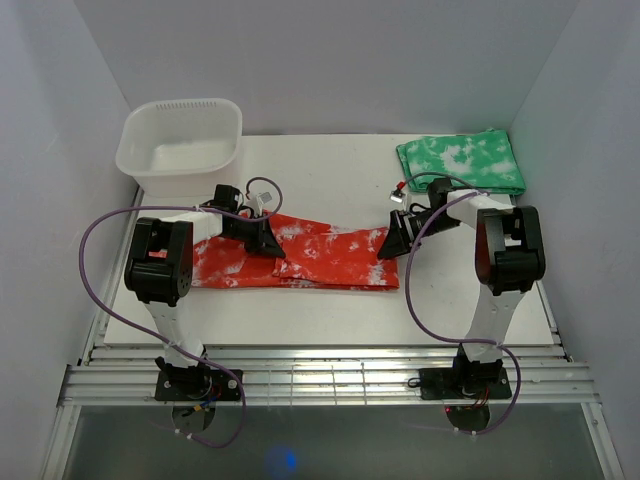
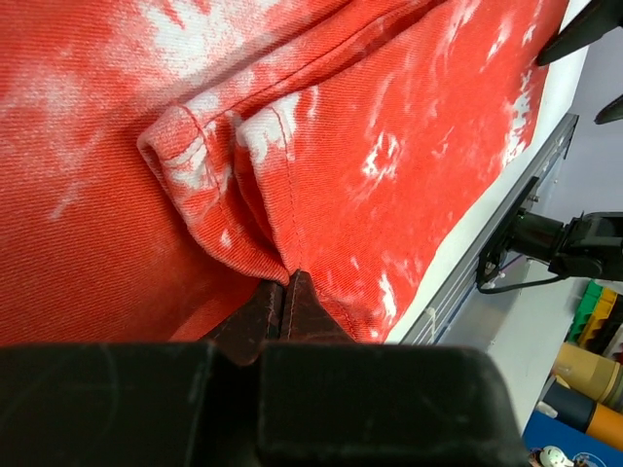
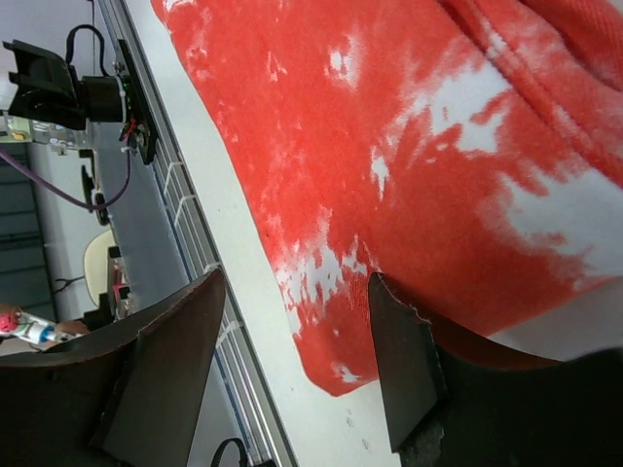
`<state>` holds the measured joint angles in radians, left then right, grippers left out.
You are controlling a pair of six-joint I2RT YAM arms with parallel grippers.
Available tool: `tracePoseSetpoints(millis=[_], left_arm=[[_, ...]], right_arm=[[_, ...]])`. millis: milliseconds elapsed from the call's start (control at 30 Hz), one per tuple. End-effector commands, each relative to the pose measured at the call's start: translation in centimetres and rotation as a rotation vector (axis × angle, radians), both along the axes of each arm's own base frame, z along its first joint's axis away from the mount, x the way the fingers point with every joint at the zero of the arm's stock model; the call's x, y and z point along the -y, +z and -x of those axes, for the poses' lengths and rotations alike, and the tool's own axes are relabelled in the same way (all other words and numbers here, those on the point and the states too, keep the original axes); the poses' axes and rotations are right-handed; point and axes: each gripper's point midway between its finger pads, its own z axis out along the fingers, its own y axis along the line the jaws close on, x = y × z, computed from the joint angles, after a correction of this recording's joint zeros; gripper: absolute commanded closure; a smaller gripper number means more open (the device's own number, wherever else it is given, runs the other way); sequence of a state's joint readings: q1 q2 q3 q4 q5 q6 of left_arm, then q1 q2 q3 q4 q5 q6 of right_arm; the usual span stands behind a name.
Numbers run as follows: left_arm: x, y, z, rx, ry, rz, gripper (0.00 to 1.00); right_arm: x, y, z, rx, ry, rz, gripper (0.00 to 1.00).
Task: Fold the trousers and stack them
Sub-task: Fold the trousers
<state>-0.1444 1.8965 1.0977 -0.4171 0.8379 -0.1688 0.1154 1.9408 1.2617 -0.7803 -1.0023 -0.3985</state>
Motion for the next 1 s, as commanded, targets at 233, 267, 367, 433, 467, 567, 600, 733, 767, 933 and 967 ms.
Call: tracePoseSetpoints(millis=[233,267,367,433,467,567,600,733,767,933,967], left_arm=[[-1.2,0.8,-3.0,0.135,0.0,-0.056,1.0],[-1.3,0.7,-3.3,0.141,0.002,-0.069,1.0],[-1.7,-0.2,-3.4,0.137,-0.007,-0.1,1.0],[-1.8,-1.0,-3.4,0.116,-0.011,-0.118,0.99],[-1.9,-1.2,-3.3,0.108,-0.012,-0.12,0.96],[-2.0,-1.5,-3.2,0.091,-0.002,-0.125,0.95],[-2.1,-1.9,-3.0,0.083,0.004,-0.137,0.94],[-2.6,-2.5,-2.7,0.07,0.023,-0.163,0.92],[-2.5,-2.5,-2.7,0.067,0.027,-0.161,0.89],[-2.1,-1.3,-2.7,0.082,0.042,-0.129,0.7],[-2.1,-0.9,-2.8,0.094,0.043,-0.128,0.69]], right_arm=[[-0.5,-3.4,-0.6,-0.026,-0.031,-0.027,0.37],[-0.2,-4.1,-0.7,-0.016,-0.033,-0.003,0.37],[0.8,-6.6,-0.4,-0.017,-0.047,0.096,0.4],[1.1,-6.5,-0.5,0.001,-0.04,0.115,0.4],[1.1,-6.2,-0.5,0.01,-0.034,0.115,0.39],[1.1,-3.7,-0.3,0.056,-0.015,0.105,0.4],[1.1,-2.8,0.2,0.051,-0.008,0.098,0.4],[0.3,1.4,2.4,0.079,0.022,-0.011,0.42],[0.3,0.9,3.9,0.037,0.019,-0.017,0.43],[0.6,-3.7,7.4,-0.084,0.026,0.033,0.54],[0.7,-4.5,7.3,-0.092,0.024,0.043,0.54]])
